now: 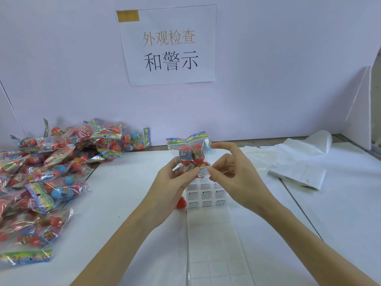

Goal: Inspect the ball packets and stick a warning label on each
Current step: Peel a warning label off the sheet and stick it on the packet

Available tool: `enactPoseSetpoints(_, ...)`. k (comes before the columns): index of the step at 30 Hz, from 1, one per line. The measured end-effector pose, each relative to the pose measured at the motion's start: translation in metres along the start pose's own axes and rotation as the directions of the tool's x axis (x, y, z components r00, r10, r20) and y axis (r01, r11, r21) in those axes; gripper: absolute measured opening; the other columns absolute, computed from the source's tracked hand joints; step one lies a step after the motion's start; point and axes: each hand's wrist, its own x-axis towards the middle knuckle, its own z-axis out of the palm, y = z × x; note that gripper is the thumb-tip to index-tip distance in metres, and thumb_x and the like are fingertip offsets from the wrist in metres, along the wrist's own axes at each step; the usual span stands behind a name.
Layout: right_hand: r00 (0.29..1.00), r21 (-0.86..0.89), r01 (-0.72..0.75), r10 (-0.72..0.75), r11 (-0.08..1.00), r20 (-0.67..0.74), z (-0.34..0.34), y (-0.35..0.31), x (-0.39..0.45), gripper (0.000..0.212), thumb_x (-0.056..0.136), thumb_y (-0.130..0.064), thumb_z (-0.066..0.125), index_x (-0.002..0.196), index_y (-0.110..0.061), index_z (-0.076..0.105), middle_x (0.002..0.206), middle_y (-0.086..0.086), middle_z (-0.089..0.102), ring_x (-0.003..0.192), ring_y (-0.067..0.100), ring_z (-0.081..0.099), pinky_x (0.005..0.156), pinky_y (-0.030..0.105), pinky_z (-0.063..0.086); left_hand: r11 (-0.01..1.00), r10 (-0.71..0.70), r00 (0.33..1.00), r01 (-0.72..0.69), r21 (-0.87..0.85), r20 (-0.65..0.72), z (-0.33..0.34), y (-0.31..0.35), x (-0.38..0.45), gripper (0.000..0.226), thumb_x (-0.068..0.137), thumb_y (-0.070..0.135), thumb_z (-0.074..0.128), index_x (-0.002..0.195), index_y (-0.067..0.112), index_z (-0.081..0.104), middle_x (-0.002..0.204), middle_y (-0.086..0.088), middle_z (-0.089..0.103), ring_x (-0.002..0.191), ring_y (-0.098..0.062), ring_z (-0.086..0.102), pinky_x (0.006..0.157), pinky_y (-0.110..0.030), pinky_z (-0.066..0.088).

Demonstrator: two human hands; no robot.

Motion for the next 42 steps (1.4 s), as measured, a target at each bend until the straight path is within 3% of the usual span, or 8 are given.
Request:
enactPoseSetpoints(7, 0.995, -0.323, -0.015, -0.017, 0.946, -0.098, -0.003, 0.004, 0.0, 0.044, 0.095, -0.041, 0.073, 0.133, -0.033, 0.052, 0.09, -0.006, 0.063, 0.077, 0.007, 0.065, 0.071, 0.02, 0.054, 0.997, 0.011, 0.994, -0.003, 0.076, -0.11, 0.003, 0.001, -0.003, 0.038, 0.073, 0.024, 0.087, 0.11, 0.028, 0.079, 0.116, -0.006, 0.078, 0.111, -0.023, 0.074, 0.099, -0.034, 0.053)
enactPoseSetpoints(17, 0.938, 0.381, -0.323, 0.241, 0.866, 0.249, -0.005, 0.0, 0.002, 0.026, 0.096, -0.022, 0.072, 0.111, -0.001, 0.074, 0.082, 0.014, 0.072, 0.071, 0.021, 0.067, 0.065, 0.022, 0.055, 0.997, 0.052, 0.999, -0.053, 0.065, 0.012, 0.002, 0.001, -0.002, 0.043, 0.082, 0.018, 0.084, 0.124, 0.017, 0.073, 0.124, -0.008, 0.075, 0.111, -0.024, 0.074, 0.093, -0.028, 0.059)
enactPoseSetpoints(23, 0.934, 0.228, -0.353, 0.326, 0.907, 0.148, -0.03, -0.005, 0.01, 0.035, 0.089, -0.043, 0.076, 0.092, -0.008, 0.077, 0.072, 0.009, 0.065, 0.06, 0.02, 0.063, 0.051, 0.023, 0.047, 0.942, 0.055, 0.987, -0.001, 0.335, -0.151, -0.007, 0.002, 0.003, 0.044, 0.091, 0.059, 0.062, 0.117, 0.026, 0.073, 0.116, -0.002, 0.074, 0.103, -0.017, 0.075, 0.098, -0.031, 0.055)
enactPoseSetpoints(25, 0.945, 0.698, -0.326, 0.217, 0.638, 0.244, -0.056, -0.015, 0.014, 0.028, 0.092, -0.043, 0.074, 0.099, -0.017, 0.079, 0.076, 0.004, 0.06, 0.059, 0.012, 0.055, 0.05, 0.016, 0.043, 0.912, 0.224, 0.925, -0.088, 0.4, -0.307, -0.02, 0.011, 0.007, 0.029, 0.098, 0.048, 0.063, 0.115, 0.025, 0.072, 0.118, -0.001, 0.069, 0.099, -0.014, 0.074, 0.087, -0.019, 0.053)
enactPoseSetpoints(28, 0.85, 0.859, -0.495, -0.278, -0.129, 0.448, -0.077, -0.023, 0.008, 0.063, 0.102, -0.053, 0.058, 0.159, -0.034, 0.039, 0.102, 0.011, 0.065, 0.056, 0.001, 0.042, 0.062, 0.014, 0.041, 0.67, 0.55, 0.751, -0.135, 0.73, -0.366, -0.048, 0.019, 0.01, 0.018, 0.103, 0.019, 0.062, 0.119, 0.019, 0.071, 0.122, -0.002, 0.057, 0.106, -0.016, 0.064, 0.087, -0.022, 0.054)
enactPoseSetpoints(32, 0.776, 0.827, -0.562, -0.35, -0.007, 0.525, -0.074, -0.009, 0.012, 0.072, 0.109, -0.053, 0.039, 0.167, -0.025, 0.006, 0.105, 0.015, 0.065, 0.058, 0.01, 0.039, 0.066, 0.024, 0.036, 0.39, 0.641, 0.676, 0.121, 0.913, -0.363, -0.081, 0.015, 0.017, 0.039, 0.098, 0.013, 0.067, 0.137, 0.011, 0.063, 0.149, -0.011, 0.041, 0.14, -0.029, 0.037, 0.111, -0.039, 0.04)
enactPoseSetpoints(38, 0.908, 0.812, -0.409, 0.095, 0.417, 0.408, -0.058, -0.002, 0.017, 0.053, 0.086, -0.041, 0.076, 0.132, -0.014, 0.072, 0.075, -0.004, 0.051, 0.05, 0.007, 0.041, 0.045, 0.017, 0.032, -0.15, 0.551, 0.79, 0.411, 0.899, -0.269, -0.126, 0.04, 0.049, 0.034, 0.099, 0.027, 0.061, 0.129, 0.011, 0.065, 0.173, -0.017, -0.005, 0.16, -0.035, -0.006, 0.124, -0.052, 0.009)
enactPoseSetpoints(42, 0.906, 0.787, -0.42, 0.253, 0.452, 0.339, -0.049, -0.004, 0.017, 0.042, 0.088, -0.038, 0.067, 0.119, -0.011, 0.078, 0.075, -0.002, 0.047, 0.052, 0.01, 0.041, 0.046, 0.02, 0.023, -0.477, 0.387, 0.883, 0.438, 0.762, -0.265, -0.16, 0.068, 0.068, 0.053, 0.106, 0.042, 0.047, 0.148, 0.01, 0.048, 0.172, -0.011, 0.015, 0.16, -0.029, 0.004, 0.126, -0.053, 0.008)
